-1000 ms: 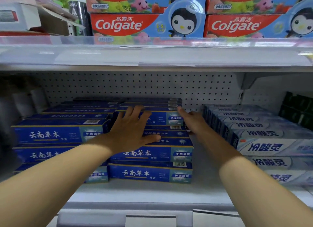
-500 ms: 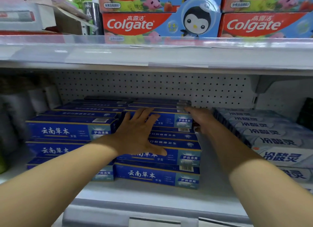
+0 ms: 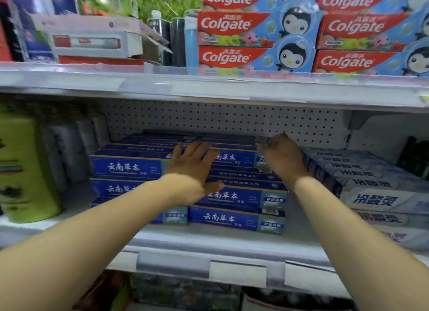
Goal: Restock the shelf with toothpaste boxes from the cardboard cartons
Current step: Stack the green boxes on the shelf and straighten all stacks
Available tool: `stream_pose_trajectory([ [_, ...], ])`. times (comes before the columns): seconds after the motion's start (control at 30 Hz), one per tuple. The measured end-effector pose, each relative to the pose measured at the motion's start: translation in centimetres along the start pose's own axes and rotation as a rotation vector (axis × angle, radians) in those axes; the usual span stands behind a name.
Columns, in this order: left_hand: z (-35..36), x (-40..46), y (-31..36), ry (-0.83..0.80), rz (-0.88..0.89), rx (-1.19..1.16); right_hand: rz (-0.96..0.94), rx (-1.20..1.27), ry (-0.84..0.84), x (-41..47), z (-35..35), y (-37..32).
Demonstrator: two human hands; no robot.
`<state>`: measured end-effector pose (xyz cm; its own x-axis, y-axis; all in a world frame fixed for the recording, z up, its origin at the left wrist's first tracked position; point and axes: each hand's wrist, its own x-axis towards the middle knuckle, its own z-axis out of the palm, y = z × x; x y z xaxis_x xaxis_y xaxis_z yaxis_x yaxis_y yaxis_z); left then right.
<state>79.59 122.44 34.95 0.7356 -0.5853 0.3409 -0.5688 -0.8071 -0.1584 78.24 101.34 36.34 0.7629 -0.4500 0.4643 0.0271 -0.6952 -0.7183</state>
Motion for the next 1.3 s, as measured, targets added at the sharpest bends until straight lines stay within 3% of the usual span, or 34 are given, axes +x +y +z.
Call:
stream_pose_trajectory([
  [0.13, -1.0, -4.2, -3.2, 0.089, -0.044, -0.006, 0.056, -0.072, -0.148, -3.8, 1.4, -4.2],
  [0.6, 0.5, -10.9, -13.3, 0.058, -0.428, -0.136, -0.066, -0.274, -0.35, -8.5, 7.2, -9.9],
  [0.7, 2.1, -10.2, -14.8, 0.071, -0.492, -0.248, -0.111, -0.299, -0.357, -7.7, 8.7, -9.9],
  [0.9, 4.8, -9.2, -15.3, 0.122, -0.596, -0.799, -0.272, -0.378, -0.368, -7.3, 11.3, -9.6],
  [1.03, 5.6, -8.9, -15.0, 0.212, -0.642, -0.845, -0.358, -0.486, -0.318, -7.6, 12.4, -9.3],
  [1.3, 7.3, -8.4, -16.7, 0.094, -0.623, -0.848, -0.322, -0.49, -0.234, -7.9, 14.0, -9.2],
])
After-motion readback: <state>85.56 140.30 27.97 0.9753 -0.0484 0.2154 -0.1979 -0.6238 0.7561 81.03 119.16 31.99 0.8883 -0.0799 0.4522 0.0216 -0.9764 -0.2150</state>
